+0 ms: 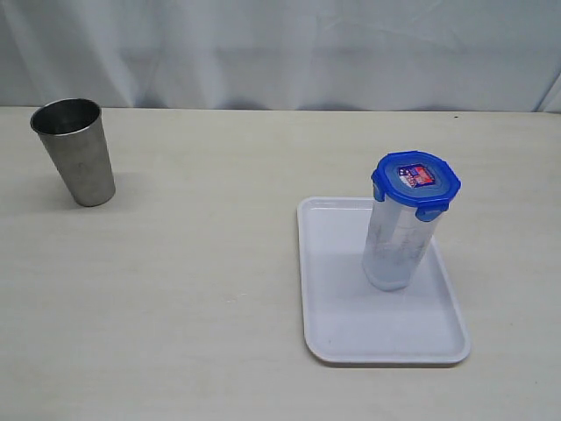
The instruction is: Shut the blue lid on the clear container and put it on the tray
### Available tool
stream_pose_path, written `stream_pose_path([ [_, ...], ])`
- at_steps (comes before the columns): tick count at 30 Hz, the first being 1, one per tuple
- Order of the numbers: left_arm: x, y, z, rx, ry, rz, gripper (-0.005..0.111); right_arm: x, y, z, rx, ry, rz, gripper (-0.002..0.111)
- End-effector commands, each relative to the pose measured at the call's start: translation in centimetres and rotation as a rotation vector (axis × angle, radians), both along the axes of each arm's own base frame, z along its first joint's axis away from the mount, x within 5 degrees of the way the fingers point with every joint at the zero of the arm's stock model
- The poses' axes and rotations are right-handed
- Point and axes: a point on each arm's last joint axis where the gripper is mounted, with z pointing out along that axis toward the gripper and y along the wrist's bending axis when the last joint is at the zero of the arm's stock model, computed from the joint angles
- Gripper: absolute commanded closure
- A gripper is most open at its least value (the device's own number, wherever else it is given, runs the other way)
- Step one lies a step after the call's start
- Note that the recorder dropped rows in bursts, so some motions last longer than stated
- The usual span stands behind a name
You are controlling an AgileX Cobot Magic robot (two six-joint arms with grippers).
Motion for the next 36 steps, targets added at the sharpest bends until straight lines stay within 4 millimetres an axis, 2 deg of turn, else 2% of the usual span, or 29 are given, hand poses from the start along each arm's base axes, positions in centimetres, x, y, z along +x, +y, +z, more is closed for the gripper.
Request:
stream_pose_path([
  [1, -0.13, 0.09, -0.82, 0.015, 0.080, 0.009, 0.107, 0.00, -0.02, -0.10, 0.002, -0.004, -0.002, 0.104],
  [36, -0.16, 0.11, -0.97, 0.020, 0.098, 0.010, 0.107, 0.00, -0.02, -0.10, 0.002, -0.004, -0.002, 0.104],
])
